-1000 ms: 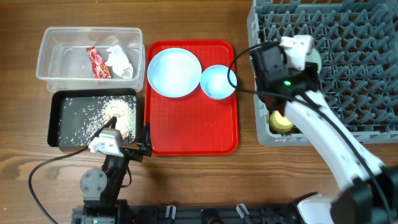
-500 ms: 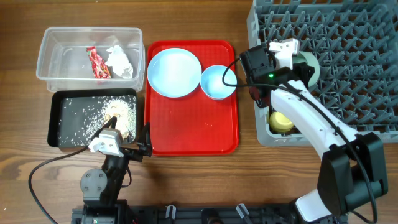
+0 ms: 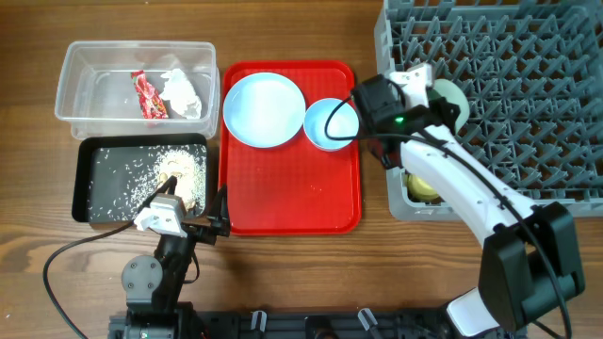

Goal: Sort waste into correct bins and load items into the dishwasher rack
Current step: 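Lift the green bowl into the grey rack and open the right gripper, then reach the right gripper to the small light-blue bowl and grasp it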

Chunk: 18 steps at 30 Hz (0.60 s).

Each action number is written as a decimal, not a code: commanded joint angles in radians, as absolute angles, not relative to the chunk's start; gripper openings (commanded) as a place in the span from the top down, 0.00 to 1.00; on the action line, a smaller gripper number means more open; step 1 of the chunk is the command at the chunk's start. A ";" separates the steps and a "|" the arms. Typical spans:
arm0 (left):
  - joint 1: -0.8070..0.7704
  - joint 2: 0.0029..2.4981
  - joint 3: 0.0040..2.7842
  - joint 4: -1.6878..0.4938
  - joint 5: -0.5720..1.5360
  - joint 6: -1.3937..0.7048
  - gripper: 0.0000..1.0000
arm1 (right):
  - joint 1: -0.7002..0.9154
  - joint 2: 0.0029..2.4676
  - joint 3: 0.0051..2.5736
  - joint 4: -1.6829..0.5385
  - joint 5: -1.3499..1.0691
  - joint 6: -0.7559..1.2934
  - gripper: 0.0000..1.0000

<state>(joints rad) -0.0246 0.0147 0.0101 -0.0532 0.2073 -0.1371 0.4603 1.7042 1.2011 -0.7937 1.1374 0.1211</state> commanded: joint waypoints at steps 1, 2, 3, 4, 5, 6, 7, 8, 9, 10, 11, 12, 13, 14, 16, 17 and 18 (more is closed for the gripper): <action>-0.028 0.009 0.006 -0.057 0.213 -0.142 0.00 | 0.533 1.707 1.200 -0.828 0.964 0.127 0.82; -0.028 0.009 0.006 -0.057 0.213 -0.142 0.00 | 0.547 1.699 1.203 -0.842 0.950 0.141 0.79; -0.028 0.009 0.006 -0.057 0.213 -0.142 0.00 | 0.561 1.688 1.208 -0.857 0.923 0.145 0.77; -0.028 0.009 0.006 -0.057 0.213 -0.142 0.00 | 0.570 1.679 1.213 -0.866 0.904 0.150 0.74; -0.028 0.009 0.006 -0.057 0.213 -0.142 0.00 | 0.583 1.663 1.221 -0.880 0.877 0.163 0.71; -0.028 0.009 0.006 -0.057 0.213 -0.142 0.00 | 0.593 1.646 1.228 -0.890 0.841 0.164 0.66; -0.028 0.009 0.006 -0.057 0.213 -0.142 0.00 | 0.603 1.626 1.235 -0.899 0.796 0.164 0.62; -0.028 0.009 0.006 -0.057 0.213 -0.142 0.00 | 0.612 1.605 1.242 -0.907 0.744 0.164 0.59; -0.028 0.009 0.006 -0.057 0.213 -0.142 0.00 | 0.621 1.580 1.246 -0.908 0.683 0.163 0.51; -0.028 0.009 0.006 -0.057 0.213 -0.142 0.00 | 0.638 1.530 1.249 -0.904 0.524 0.149 0.47; -0.028 0.009 0.006 -0.057 0.213 -0.142 0.00 | 0.646 1.507 1.249 -0.898 0.434 0.140 0.46; -0.028 0.009 0.006 -0.057 0.213 -0.142 0.00 | 0.651 1.486 1.249 -0.889 0.334 0.133 0.46; -0.028 0.009 0.006 -0.057 0.213 -0.142 0.00 | 0.654 1.468 1.249 -0.877 0.230 0.134 0.46; -0.028 0.009 0.006 -0.057 0.213 -0.142 0.00 | 0.654 1.454 1.249 -0.860 0.125 0.136 0.47; -0.028 0.009 0.006 -0.057 0.213 -0.142 0.00 | 0.654 1.445 1.248 -0.813 -0.034 0.197 0.48; -0.028 0.009 0.006 -0.057 0.213 -0.142 0.00 | 0.654 1.446 1.248 -0.793 -0.066 0.238 0.50; -0.028 0.009 0.006 -0.057 0.213 -0.142 0.00 | 0.654 1.451 1.248 -0.775 -0.085 0.275 0.50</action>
<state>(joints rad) -0.0246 0.0147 0.0101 -0.0532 0.2073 -0.1371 0.6521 1.4521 1.2282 -0.8158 0.2474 0.1623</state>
